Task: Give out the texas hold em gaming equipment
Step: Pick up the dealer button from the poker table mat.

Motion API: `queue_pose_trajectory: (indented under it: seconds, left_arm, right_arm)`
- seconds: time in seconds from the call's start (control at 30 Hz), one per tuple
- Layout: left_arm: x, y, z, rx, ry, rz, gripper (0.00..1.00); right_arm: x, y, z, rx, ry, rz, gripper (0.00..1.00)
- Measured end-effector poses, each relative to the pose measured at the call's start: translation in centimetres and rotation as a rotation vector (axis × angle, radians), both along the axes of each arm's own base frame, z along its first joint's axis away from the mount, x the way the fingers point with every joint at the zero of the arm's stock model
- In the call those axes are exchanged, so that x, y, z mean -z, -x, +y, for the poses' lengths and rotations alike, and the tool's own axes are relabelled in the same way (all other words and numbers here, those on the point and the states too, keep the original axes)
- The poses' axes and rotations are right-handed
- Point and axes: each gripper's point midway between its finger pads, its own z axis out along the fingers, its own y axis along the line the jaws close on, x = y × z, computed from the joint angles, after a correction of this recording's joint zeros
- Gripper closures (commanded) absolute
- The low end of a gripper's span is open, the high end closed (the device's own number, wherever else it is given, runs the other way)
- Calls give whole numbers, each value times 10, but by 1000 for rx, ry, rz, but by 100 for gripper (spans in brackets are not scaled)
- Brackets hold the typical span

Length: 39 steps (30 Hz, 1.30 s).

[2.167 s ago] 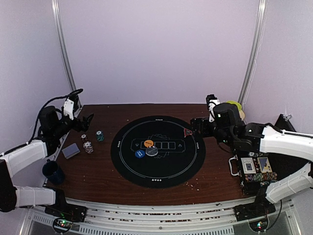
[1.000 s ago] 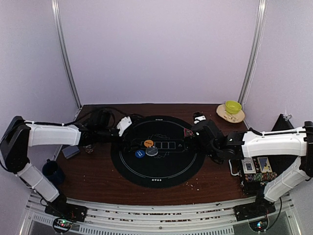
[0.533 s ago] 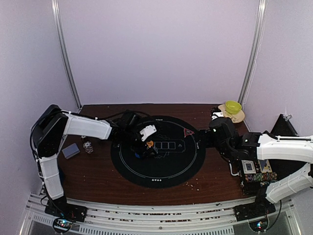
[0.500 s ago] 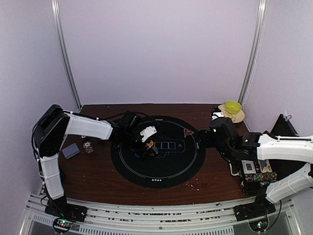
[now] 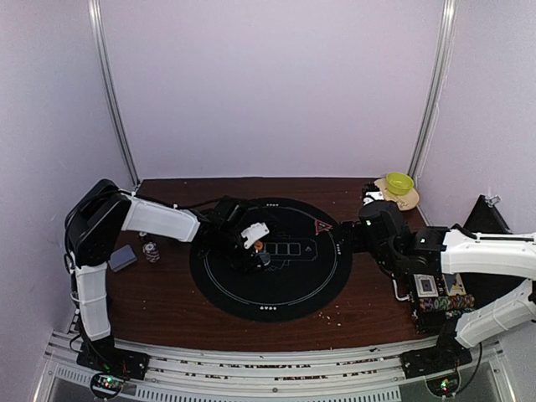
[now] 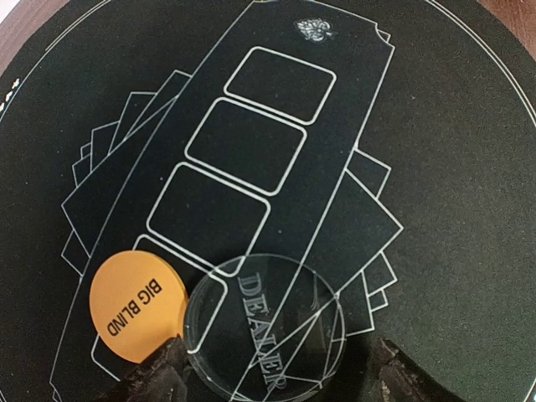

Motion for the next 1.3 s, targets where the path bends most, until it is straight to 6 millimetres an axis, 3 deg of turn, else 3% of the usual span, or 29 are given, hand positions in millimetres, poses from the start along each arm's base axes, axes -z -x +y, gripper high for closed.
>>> queue_pose_trajectory:
  seconds: [0.17, 0.47, 0.7, 0.87, 1.13, 1.3]
  left_arm:
    - [0, -2, -1, -3, -2, 1, 28]
    - [6, -1, -3, 2, -17, 26, 19]
    - [5, -4, -6, 4, -16, 25, 32]
    - [5, -4, -6, 5, -16, 25, 51]
    - [5, -5, -4, 3, -26, 17, 53]
    - [-17, -7, 6, -24, -39, -26, 53]
  right_arm:
    - [-3, 0, 0, -1, -7, -6, 0]
    - [-6, 0, 0, -2, -13, -14, 0]
    - [-8, 0, 0, -4, -20, -21, 0]
    - [-9, 0, 0, -4, -20, -22, 0]
    - [-11, 1, -1, -5, -26, -27, 0]
    - [-11, 2, -2, -5, -27, -29, 0]
